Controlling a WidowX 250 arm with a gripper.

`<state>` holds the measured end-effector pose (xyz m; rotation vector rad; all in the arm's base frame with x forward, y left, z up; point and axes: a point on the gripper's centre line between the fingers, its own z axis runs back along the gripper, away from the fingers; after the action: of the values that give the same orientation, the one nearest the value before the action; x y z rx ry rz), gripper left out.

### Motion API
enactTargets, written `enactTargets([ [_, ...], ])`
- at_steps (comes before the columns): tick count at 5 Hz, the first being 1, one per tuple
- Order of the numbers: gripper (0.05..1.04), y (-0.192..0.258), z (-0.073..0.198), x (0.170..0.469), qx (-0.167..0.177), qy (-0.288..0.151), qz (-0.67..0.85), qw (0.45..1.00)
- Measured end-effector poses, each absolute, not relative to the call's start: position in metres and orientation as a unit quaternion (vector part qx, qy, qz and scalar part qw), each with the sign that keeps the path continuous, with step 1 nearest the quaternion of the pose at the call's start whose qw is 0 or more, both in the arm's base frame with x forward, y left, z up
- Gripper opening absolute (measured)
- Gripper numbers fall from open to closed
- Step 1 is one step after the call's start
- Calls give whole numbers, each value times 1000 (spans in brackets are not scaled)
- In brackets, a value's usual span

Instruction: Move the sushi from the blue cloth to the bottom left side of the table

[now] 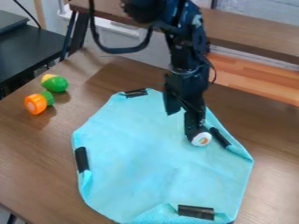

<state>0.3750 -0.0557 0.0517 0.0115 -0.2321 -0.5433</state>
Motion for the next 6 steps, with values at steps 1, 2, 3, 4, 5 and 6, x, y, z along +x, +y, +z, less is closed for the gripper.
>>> enactTargets([
  [1,1001,-61,44,382,28,-125,-283,951],
  [2,1001,-65,33,394,56,-122,-290,948],
  [3,1001,-70,24,398,60,-119,-290,948],
  [4,1001,-72,18,399,57,-111,-292,948],
  [5,1001,-81,6,399,56,-99,-296,948],
  [6,977,-84,-2,403,59,-93,-299,948],
])
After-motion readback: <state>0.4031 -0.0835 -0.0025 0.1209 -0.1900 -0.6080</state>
